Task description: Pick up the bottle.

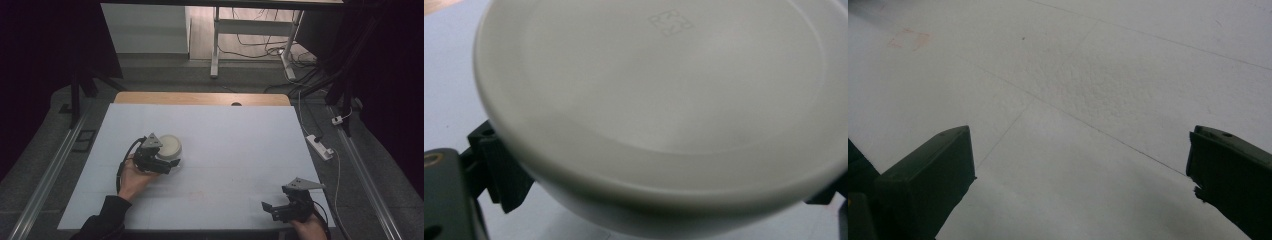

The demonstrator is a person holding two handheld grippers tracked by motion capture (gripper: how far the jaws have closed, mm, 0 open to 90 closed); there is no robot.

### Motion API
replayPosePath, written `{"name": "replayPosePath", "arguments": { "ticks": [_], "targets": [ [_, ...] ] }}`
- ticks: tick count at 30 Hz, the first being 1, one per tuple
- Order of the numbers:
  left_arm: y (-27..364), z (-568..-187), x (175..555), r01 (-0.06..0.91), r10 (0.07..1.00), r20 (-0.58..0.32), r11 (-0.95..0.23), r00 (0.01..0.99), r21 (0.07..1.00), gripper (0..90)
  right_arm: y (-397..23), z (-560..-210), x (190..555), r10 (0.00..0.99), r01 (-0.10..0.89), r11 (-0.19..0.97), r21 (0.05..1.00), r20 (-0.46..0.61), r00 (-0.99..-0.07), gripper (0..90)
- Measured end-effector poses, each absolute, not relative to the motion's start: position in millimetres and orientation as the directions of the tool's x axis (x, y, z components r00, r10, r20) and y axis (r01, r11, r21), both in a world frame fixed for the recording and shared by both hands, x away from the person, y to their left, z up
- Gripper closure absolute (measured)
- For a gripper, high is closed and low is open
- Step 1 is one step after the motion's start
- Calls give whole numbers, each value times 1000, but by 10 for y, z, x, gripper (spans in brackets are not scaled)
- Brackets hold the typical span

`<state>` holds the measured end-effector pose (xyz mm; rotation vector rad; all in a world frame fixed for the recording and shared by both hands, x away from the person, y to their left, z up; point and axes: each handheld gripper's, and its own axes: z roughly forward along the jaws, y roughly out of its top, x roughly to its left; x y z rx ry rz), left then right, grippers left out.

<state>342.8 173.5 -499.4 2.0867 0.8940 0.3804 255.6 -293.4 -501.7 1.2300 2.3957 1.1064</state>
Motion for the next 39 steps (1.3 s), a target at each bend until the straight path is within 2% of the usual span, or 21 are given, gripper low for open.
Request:
{"name": "replayPosePath", "arguments": {
  "ticks": [39],
  "targets": [
    [1077,-4632,3308,356,539,-21,-526,842,772,73,-2939,-5016,2556,773,604,358,712,136,-619,0]
  ]
}}
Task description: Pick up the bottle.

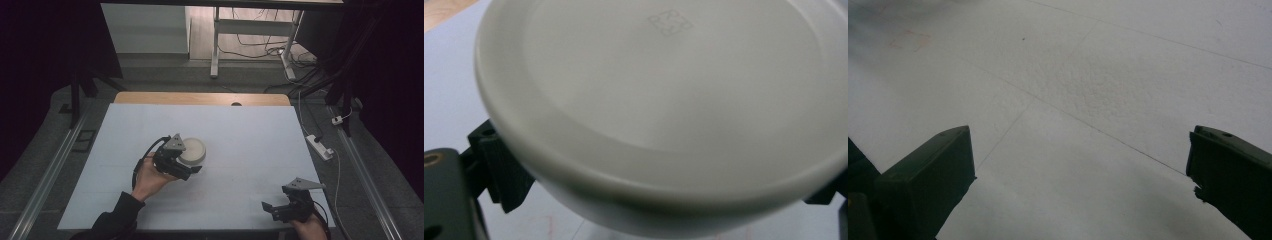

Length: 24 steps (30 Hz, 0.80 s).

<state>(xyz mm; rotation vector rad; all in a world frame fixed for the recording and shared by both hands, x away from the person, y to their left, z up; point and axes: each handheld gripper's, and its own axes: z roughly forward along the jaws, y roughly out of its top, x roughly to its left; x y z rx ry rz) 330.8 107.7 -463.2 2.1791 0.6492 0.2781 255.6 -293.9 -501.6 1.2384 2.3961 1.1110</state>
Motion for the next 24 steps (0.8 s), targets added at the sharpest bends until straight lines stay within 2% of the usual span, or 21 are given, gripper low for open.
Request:
{"name": "replayPosePath", "arguments": {
  "ticks": [24],
  "targets": [
    [803,-4595,3163,305,457,-23,-554,889,774,73,-2938,-5017,2554,769,596,363,716,130,-626,0]
  ]
}}
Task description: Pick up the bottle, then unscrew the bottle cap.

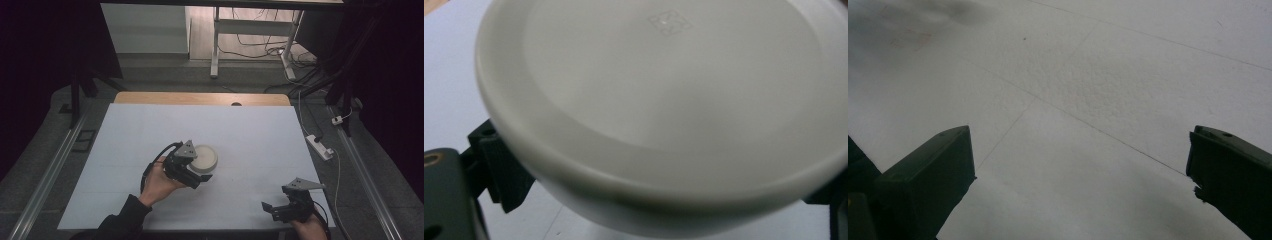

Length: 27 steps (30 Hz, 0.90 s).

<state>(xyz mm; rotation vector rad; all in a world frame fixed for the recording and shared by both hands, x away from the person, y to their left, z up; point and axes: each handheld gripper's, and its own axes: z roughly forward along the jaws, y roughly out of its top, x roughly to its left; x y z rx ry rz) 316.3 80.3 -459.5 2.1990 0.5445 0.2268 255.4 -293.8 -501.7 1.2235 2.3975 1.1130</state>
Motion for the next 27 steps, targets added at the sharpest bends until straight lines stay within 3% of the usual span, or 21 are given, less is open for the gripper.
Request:
{"name": "replayPosePath", "arguments": {
  "ticks": [27],
  "targets": [
    [796,-4614,3123,286,444,-14,-552,896,783,73,-2887,-4908,2499,749,518,366,773,86,-657,0]
  ]
}}
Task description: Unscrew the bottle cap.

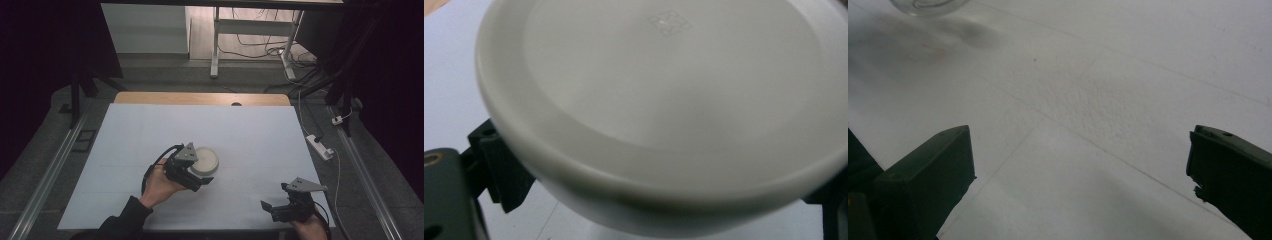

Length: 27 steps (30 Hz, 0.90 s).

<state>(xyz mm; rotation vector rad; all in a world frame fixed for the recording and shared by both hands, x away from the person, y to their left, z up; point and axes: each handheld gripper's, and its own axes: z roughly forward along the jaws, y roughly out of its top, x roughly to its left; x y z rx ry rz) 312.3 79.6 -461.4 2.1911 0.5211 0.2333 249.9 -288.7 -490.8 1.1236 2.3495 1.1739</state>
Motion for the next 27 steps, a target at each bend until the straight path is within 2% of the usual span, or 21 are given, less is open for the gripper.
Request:
{"name": "replayPosePath", "arguments": {
  "ticks": [10,27],
  "targets": [
    [812,-4620,3120,285,450,-9,-550,893,785,74,-2753,-4822,2507,714,458,382,803,59,-698,0],
    [851,-4625,3109,280,451,-4,-547,892,789,74,-2367,-4651,2597,607,393,390,833,88,-790,0]
  ]
}}
